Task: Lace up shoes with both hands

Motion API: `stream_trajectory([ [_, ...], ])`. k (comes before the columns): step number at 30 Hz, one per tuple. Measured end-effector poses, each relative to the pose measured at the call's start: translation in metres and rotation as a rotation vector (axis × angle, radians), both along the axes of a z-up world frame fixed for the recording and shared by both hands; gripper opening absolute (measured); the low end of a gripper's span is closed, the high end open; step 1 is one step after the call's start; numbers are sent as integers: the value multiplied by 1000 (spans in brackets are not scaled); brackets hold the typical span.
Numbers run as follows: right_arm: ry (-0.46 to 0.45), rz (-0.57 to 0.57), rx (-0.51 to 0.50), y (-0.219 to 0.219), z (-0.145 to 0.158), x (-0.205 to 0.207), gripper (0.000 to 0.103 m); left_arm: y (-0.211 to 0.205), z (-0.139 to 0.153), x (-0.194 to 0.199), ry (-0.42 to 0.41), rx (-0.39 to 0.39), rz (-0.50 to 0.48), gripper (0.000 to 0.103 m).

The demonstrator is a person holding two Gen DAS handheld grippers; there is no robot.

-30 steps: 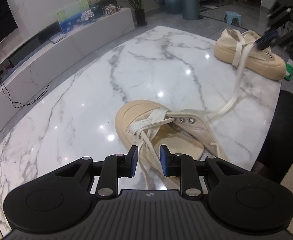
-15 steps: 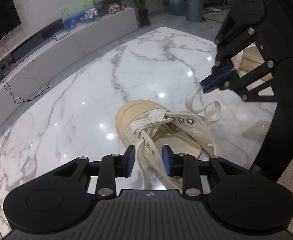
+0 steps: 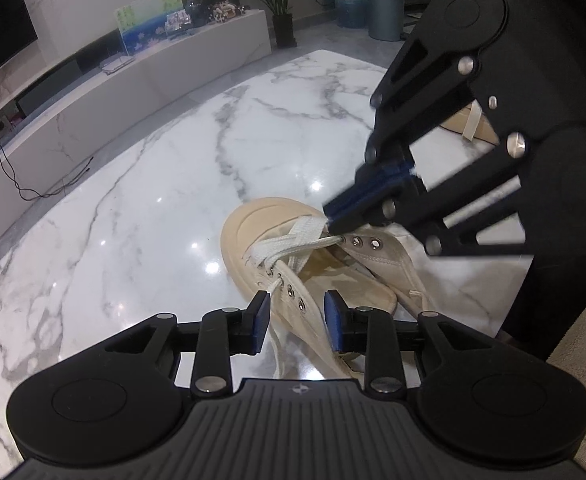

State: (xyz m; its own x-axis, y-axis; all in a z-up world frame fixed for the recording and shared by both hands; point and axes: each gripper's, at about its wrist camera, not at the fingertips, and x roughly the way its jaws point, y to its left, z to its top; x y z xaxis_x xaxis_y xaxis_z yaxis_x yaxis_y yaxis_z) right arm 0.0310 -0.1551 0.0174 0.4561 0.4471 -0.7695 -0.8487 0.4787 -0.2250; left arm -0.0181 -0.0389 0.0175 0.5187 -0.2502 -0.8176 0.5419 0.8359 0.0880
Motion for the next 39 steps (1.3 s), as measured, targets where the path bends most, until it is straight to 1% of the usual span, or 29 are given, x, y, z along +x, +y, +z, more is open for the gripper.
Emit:
stream_trajectory([
  [2, 8, -72, 41, -13, 1, 6, 4, 1, 0, 1, -1, -9, 7, 28],
  [3, 9, -112, 63, -21, 1, 9, 7, 1, 1, 1, -2, -13, 10, 28],
  [4, 3, -142, 74, -27, 0, 11, 16, 2, 1, 1, -3, -18, 13, 28],
  [5, -3, -171, 85, -34, 0, 13, 24, 2, 2, 2, -3, -23, 16, 28],
  [8, -30, -248, 72, -50, -7, 15, 27, 3, 1, 2, 4, -34, 17, 28],
  [9, -38, -273, 65, -54, -10, 15, 30, 3, 1, 2, 6, -38, 17, 29],
  [10, -41, -301, 53, -58, -13, 15, 38, 4, 0, 2, 9, -42, 17, 29],
  [11, -42, -316, 48, -62, -16, 15, 40, 4, 0, 2, 11, -44, 18, 29],
  [13, -36, -345, 50, -67, -21, 15, 40, 3, -1, 2, 15, -35, 16, 29],
  [15, 32, -384, 67, -73, -26, 18, 40, 2, -3, 2, 21, -28, 14, 29],
  [18, 118, -387, 126, -76, -33, 24, 40, 2, -3, 1, 24, -28, 14, 29],
  [21, 109, -355, 121, -66, -42, 29, 40, 3, -1, 2, 25, -34, 15, 29],
  [26, 28, -269, 45, -53, -62, 35, 40, 3, -2, 2, 31, -30, 21, 29],
  [30, -26, -129, -46, -49, -81, 39, 40, 4, -3, 3, 39, -24, 22, 29],
  [33, -35, -34, -76, -51, -89, 45, 40, 6, -3, 3, 45, -28, 26, 30],
  [35, -15, 31, -61, -52, -90, 51, 40, 6, -3, 4, 50, -30, 26, 30],
  [39, 13, 140, -81, -46, -92, 59, 39, 6, -2, 5, 55, -26, 21, 30],
])
